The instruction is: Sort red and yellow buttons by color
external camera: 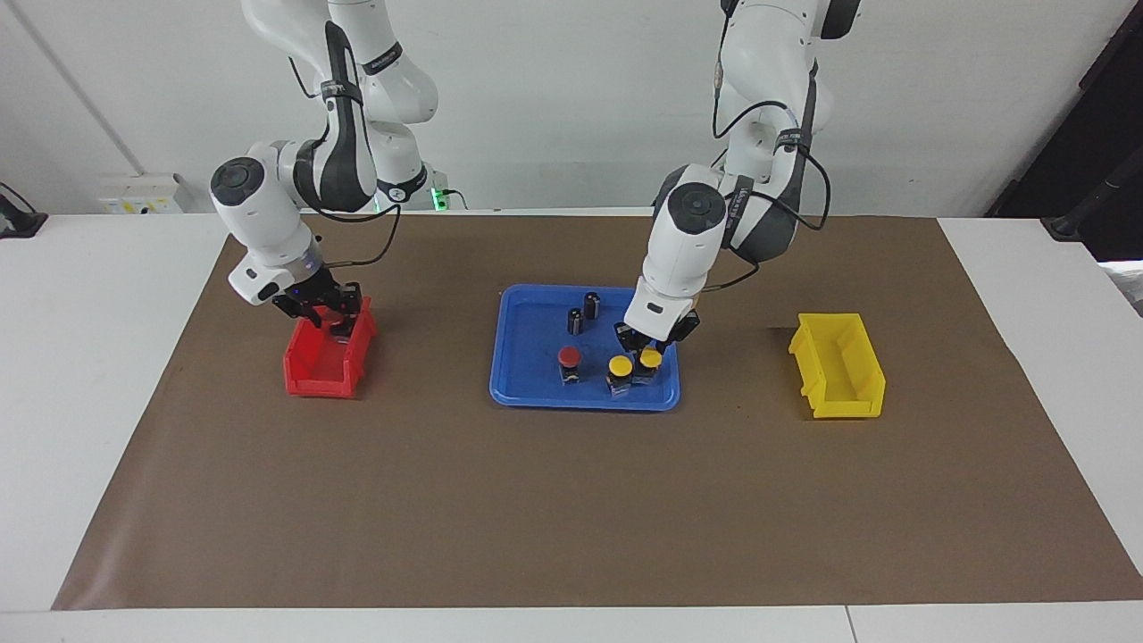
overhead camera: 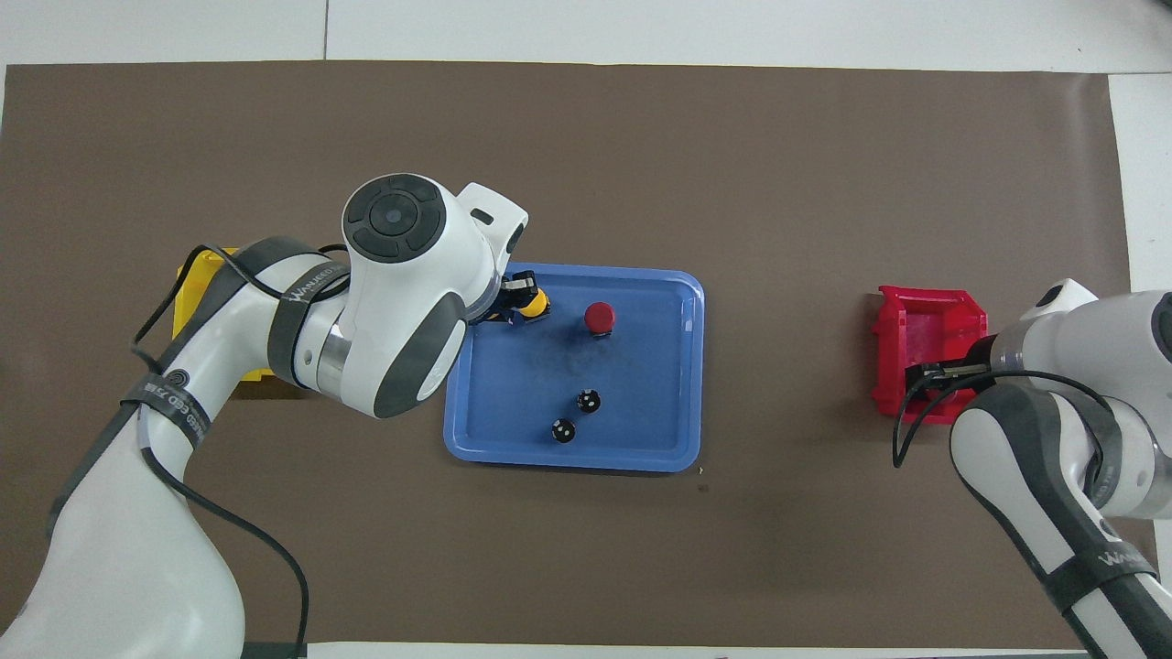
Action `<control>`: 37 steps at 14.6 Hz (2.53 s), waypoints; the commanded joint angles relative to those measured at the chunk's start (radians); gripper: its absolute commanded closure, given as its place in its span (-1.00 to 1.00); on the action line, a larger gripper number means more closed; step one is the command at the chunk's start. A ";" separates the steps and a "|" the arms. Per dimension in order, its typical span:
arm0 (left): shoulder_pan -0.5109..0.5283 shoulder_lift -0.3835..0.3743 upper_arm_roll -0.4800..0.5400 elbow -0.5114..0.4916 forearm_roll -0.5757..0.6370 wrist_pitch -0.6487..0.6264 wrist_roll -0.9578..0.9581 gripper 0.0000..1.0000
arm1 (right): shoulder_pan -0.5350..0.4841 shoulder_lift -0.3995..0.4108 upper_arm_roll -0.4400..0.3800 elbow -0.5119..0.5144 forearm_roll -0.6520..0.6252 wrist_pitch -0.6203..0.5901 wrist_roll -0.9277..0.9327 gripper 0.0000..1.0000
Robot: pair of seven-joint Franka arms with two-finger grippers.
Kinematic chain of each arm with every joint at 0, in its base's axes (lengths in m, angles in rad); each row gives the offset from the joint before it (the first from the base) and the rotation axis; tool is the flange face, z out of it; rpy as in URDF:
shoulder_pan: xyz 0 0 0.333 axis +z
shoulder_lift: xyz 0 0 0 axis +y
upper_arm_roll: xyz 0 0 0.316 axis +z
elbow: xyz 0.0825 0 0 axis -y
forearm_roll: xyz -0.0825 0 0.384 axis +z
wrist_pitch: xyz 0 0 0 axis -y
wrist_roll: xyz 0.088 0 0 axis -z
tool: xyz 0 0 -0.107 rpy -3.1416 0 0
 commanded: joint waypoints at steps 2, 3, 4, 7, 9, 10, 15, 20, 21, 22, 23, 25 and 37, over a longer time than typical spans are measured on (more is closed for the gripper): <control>0.107 -0.099 0.011 0.020 -0.012 -0.194 0.129 0.97 | 0.008 0.035 0.007 0.141 0.000 -0.150 -0.021 -0.25; 0.161 -0.109 0.011 0.043 -0.011 -0.231 0.192 0.97 | 0.020 0.039 0.007 0.187 0.000 -0.193 -0.015 -0.25; 0.227 -0.118 0.011 0.076 -0.011 -0.277 0.256 0.97 | 0.037 0.047 0.007 0.239 0.000 -0.234 -0.011 -0.25; 0.366 -0.138 0.011 0.086 0.008 -0.306 0.442 0.97 | 0.142 0.139 0.011 0.514 0.001 -0.412 0.102 -0.55; 0.419 -0.174 0.014 0.002 0.043 -0.273 0.513 0.97 | 0.274 0.226 0.011 0.706 0.003 -0.445 0.319 -0.96; 0.445 -0.196 0.014 -0.055 0.058 -0.240 0.519 0.97 | 0.348 0.281 0.011 0.794 0.006 -0.457 0.445 -0.99; 0.525 -0.241 0.014 -0.211 0.080 -0.094 0.519 0.97 | 0.596 0.459 0.011 0.916 -0.072 -0.324 0.707 -0.99; 0.526 -0.267 0.014 -0.410 0.082 0.142 0.516 0.97 | 0.661 0.556 0.011 0.850 -0.082 -0.169 0.770 -0.99; 0.528 -0.262 0.014 -0.425 0.082 0.171 0.516 0.97 | 0.658 0.549 0.011 0.803 -0.082 -0.123 0.769 -0.99; 0.528 -0.262 0.014 -0.443 0.082 0.202 0.519 0.97 | 0.658 0.538 0.011 0.766 -0.082 -0.091 0.767 -0.99; 0.534 -0.261 0.014 -0.465 0.082 0.230 0.522 0.96 | 0.661 0.532 0.011 0.743 -0.082 -0.074 0.769 -0.99; 0.545 -0.257 0.012 -0.474 0.082 0.247 0.530 0.32 | 0.669 0.532 0.011 0.703 -0.082 -0.049 0.769 -0.99; 0.575 -0.320 0.016 -0.076 0.091 -0.336 0.705 -0.85 | 0.678 0.503 0.013 0.627 -0.074 -0.040 0.772 0.51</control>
